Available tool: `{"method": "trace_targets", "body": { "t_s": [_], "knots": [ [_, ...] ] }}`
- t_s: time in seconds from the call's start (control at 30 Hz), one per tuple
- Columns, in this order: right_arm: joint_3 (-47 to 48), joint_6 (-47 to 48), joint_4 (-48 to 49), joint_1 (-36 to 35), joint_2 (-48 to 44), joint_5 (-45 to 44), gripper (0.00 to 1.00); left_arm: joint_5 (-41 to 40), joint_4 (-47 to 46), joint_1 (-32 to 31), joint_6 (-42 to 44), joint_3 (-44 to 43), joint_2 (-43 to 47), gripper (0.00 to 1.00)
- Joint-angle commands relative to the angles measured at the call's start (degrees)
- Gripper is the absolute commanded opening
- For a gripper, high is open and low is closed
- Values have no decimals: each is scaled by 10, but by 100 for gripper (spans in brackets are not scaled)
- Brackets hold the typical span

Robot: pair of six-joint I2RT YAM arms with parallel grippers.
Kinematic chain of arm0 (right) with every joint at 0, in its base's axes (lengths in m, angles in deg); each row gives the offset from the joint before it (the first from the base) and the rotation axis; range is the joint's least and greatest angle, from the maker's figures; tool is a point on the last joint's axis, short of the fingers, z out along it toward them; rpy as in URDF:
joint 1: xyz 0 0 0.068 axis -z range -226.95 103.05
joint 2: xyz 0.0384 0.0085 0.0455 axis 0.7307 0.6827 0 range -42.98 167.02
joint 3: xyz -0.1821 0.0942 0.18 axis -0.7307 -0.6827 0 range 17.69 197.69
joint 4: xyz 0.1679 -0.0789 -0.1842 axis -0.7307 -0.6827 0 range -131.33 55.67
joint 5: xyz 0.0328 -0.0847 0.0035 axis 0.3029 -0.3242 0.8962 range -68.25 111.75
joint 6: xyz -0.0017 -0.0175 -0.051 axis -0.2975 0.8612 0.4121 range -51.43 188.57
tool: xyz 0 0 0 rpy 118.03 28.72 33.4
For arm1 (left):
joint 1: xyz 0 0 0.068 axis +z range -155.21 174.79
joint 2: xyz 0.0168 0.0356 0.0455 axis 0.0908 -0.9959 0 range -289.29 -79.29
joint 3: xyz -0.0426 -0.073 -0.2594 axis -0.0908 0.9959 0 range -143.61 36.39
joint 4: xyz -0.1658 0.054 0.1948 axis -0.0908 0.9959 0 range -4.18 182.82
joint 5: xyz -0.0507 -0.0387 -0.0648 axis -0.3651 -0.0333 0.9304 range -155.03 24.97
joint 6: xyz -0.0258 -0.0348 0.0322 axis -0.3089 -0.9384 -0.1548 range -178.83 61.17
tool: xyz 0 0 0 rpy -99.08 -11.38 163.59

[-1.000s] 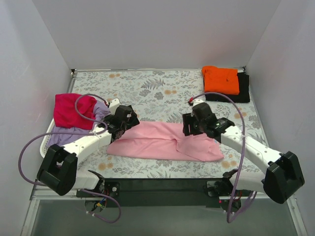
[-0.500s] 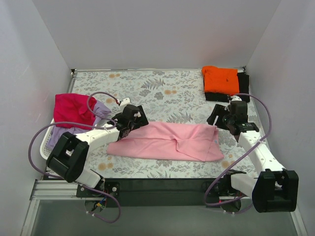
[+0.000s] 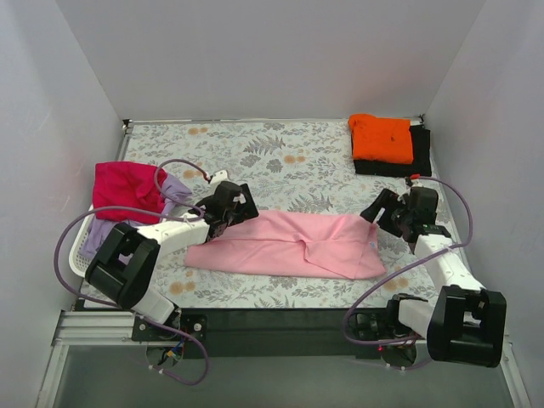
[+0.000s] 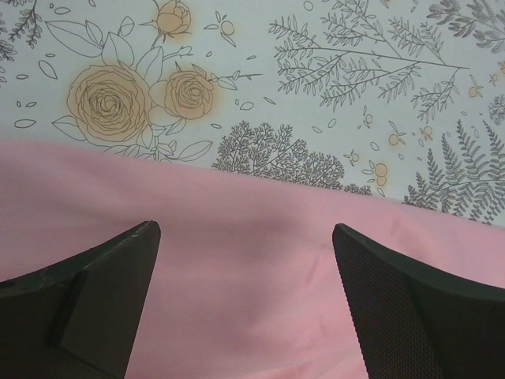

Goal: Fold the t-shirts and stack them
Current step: Fold the tshirt

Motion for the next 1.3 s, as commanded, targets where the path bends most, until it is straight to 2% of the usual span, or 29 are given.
{"method": "trace_targets", "body": {
  "t_s": [0.0, 0.3, 0.57, 0.67, 0.7, 0.77, 0.8, 0.9, 1.17, 1.27],
  "knots": [
    [-9, -24, 62, 8, 13, 37, 66, 4, -7, -3, 8, -3, -15, 84],
    [-24, -51, 132, 12, 57, 68, 65, 1, -7, -3, 6, -1, -37, 84],
    [-31, -57, 152, 12, 77, 73, 65, -22, 0, -3, 8, 6, -36, 85],
    [-34, -58, 165, 12, 89, 68, 59, -21, 2, -3, 8, 10, -35, 86],
    [-34, -58, 169, 12, 93, 65, 50, -22, 3, -3, 8, 11, -34, 86],
    [-34, -54, 177, 12, 105, 53, 38, -25, 7, -3, 8, 13, -33, 86],
    [-31, -54, 180, 12, 108, 49, 25, -26, 8, -3, 8, 15, -31, 86],
    [-23, -47, 183, 12, 123, 39, 14, -30, 13, -3, 9, 18, -27, 86],
    [-10, -19, 181, 12, 136, -23, 14, -41, 22, -2, 5, 37, -25, 87],
    [-13, -2, 179, 13, 130, -61, 20, -49, 25, -2, 3, 45, -20, 88]
  ]
}}
